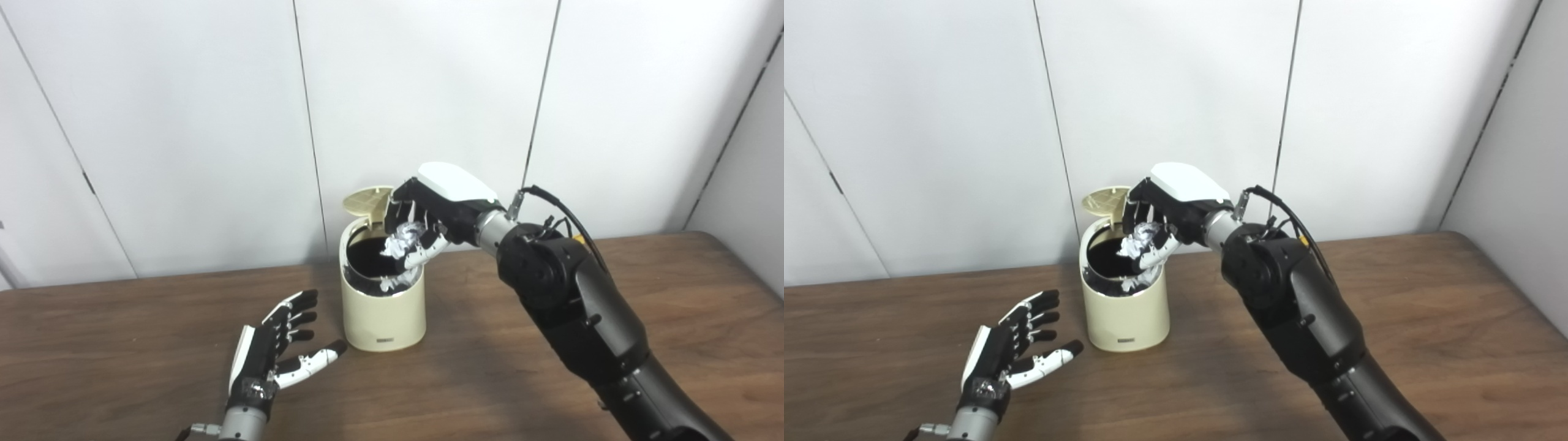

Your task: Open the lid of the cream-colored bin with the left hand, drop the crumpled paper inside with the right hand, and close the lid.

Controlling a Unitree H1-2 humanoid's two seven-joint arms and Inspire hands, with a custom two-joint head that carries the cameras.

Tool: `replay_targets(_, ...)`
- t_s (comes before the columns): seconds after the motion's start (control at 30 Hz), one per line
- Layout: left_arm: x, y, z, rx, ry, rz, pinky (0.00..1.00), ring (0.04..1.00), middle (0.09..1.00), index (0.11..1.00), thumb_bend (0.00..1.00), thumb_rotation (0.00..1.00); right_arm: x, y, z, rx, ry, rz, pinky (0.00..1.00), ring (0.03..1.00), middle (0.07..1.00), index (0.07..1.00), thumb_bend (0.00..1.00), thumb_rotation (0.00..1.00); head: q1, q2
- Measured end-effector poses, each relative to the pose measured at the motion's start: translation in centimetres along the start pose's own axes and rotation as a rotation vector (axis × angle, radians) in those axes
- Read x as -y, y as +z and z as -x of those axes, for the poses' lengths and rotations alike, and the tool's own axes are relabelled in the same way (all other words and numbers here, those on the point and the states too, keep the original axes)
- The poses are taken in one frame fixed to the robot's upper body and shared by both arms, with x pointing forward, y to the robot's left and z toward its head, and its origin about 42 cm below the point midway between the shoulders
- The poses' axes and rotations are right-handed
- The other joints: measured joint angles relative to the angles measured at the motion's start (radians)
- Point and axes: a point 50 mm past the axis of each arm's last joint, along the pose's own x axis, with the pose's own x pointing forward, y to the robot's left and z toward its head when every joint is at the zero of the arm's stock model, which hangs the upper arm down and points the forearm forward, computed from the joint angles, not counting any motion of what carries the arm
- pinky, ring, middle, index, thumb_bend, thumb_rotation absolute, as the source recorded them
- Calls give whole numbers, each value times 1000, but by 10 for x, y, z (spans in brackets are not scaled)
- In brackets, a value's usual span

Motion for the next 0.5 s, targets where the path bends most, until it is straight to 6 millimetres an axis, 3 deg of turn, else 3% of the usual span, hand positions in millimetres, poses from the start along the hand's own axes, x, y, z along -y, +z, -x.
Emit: replay_targets(0.5, 2, 0, 0, 0, 1, -3, 732, 797, 831, 850, 739, 91, -9, 11, -4, 24, 4, -10, 380, 418, 514, 482, 517, 0, 14, 3)
